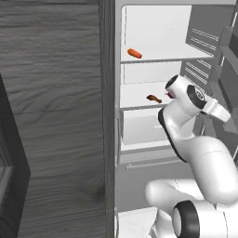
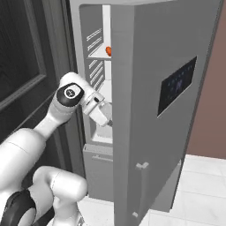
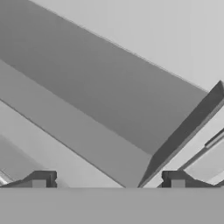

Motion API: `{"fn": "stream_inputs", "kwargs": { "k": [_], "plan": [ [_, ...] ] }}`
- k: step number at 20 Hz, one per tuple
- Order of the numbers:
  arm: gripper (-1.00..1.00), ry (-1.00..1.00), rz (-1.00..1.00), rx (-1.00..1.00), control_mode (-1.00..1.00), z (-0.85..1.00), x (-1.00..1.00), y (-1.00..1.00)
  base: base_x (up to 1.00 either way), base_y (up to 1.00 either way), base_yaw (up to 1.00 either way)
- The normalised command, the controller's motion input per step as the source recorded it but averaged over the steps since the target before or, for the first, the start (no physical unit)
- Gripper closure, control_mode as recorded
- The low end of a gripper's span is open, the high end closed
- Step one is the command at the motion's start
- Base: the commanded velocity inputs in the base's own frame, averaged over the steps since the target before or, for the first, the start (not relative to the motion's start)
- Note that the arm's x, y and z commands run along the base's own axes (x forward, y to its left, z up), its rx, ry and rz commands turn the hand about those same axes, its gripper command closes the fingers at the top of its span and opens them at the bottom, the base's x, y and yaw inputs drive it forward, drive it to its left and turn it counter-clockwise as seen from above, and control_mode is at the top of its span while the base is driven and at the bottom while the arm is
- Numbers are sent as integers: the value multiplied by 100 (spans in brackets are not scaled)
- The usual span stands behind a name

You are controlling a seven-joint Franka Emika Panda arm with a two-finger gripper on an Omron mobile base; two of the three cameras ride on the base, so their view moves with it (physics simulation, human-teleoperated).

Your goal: Open the fridge, remove the pear, carrot, and chicken drumstick, and place them on any counter.

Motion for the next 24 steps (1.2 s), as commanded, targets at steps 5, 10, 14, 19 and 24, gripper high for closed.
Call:
{"fn": "stream_inputs", "kwargs": {
  "k": [5, 10, 14, 19, 24],
  "plan": [
    [-100, -9, -5, -16, -100, 0, -47, -100, 0, 0, 0],
    [-100, -11, 25, 1, -100, 0, -9, -100, 0, 0, 0],
    [-100, -4, 48, 7, -100, 0, 0, -51, 0, 0, 0],
    [-100, 10, 51, 0, -100, 0, -30, 72, 0, 0, 0],
    [-100, 27, 41, 0, -100, 13, -9, 100, 0, 0, 0]
  ]
}}
